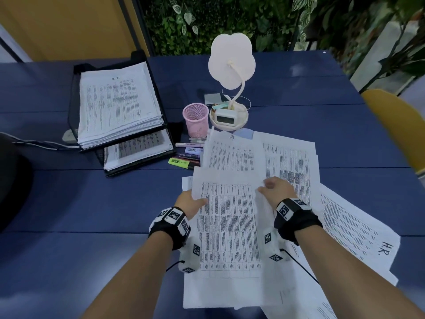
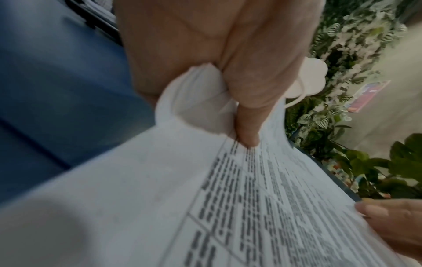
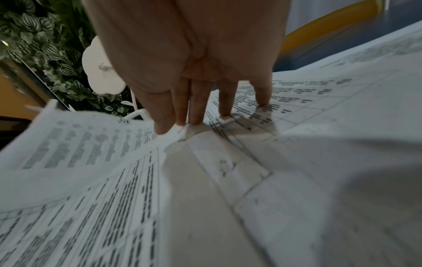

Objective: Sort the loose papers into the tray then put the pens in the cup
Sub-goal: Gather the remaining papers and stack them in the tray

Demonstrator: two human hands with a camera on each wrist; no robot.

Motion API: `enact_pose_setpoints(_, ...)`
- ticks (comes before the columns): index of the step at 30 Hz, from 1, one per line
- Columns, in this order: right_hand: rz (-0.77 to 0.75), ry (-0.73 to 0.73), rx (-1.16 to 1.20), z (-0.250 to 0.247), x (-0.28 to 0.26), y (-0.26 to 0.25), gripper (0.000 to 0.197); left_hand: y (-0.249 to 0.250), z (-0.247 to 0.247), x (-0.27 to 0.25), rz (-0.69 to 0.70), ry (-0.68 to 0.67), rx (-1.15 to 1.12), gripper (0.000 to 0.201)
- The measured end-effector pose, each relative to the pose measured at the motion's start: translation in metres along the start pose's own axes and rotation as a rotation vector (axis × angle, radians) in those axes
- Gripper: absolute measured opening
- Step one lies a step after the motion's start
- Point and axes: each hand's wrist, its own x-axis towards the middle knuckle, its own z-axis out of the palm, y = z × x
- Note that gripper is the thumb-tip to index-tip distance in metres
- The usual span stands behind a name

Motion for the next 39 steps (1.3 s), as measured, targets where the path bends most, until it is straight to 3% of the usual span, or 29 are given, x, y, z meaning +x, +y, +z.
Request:
enact_pose_setpoints(3, 0.034, 0.113, 0.151, 0.002, -0.003, -0.005, 0.060, -0.008, -0.011, -0.007, -0.005, -0.014, -0.132, 0.032)
enact_pose_setpoints(7, 0.087, -0.005, 0.260, 0.009, -0.009, -0.015, 0.067, -0.019, -0.020, -0.009, -0.041, -0.053, -0.276, 0.048)
enact_pose_setpoints(11, -0.008, -0.105, 0.186, 0.020, -0.012, -0.023, 0.044, -0.034, -0.017, 0.000, -0.144, -0.145, -0.040, 0.110)
enact_pose_setpoints(12, -0.024, -0.107, 0.181, 0.022, -0.012, -0.024, 0.039, -0.037, -0.016, 0.003, -0.143, -0.121, 0.014, 0.105)
enact_pose_setpoints(15, -0.031, -0.146, 0.159, 0.023, -0.013, -0.025, 0.034, -0.035, -0.017, -0.002, -0.028, 0.045, 0.010, 0.053)
enact_pose_setpoints(17, -0.033, -0.160, 0.133, 0.025, -0.014, -0.025, 0.032, -0.038, -0.021, -0.006, 0.009, 0.112, -0.023, 0.041)
enact_pose_setpoints(20, -0.014, -0.106, 0.168, 0.031, -0.017, -0.026, 0.034, -0.045, -0.028, -0.012, 0.015, 0.071, -0.089, 0.035)
enact_pose_setpoints(23, 0.009, -0.053, 0.398, 0.031, -0.026, -0.031, 0.049, -0.044, -0.038, -0.019, 0.044, 0.069, -0.237, 0.032)
enact_pose_setpoints(26, 0.033, -0.179, 0.544, 0.029, -0.032, -0.043, 0.051, -0.040, -0.044, -0.021, 0.087, 0.120, -0.406, 0.035)
enact_pose_setpoints(28, -0.015, -0.220, 0.501, 0.032, -0.033, -0.056, 0.046, -0.036, -0.051, -0.021, 0.108, 0.191, -0.480, 0.036)
enact_pose_setpoints(34, -0.234, -0.057, 0.641, 0.040, -0.041, -0.113, 0.025, -0.012, -0.083, -0.029, 0.237, 0.431, -0.457, 0.027)
enact_pose_setpoints(39, -0.379, 0.031, 0.716, 0.033, -0.050, -0.170, 0.018, 0.020, -0.126, -0.047, 0.364, 0.640, -0.598, 0.028)
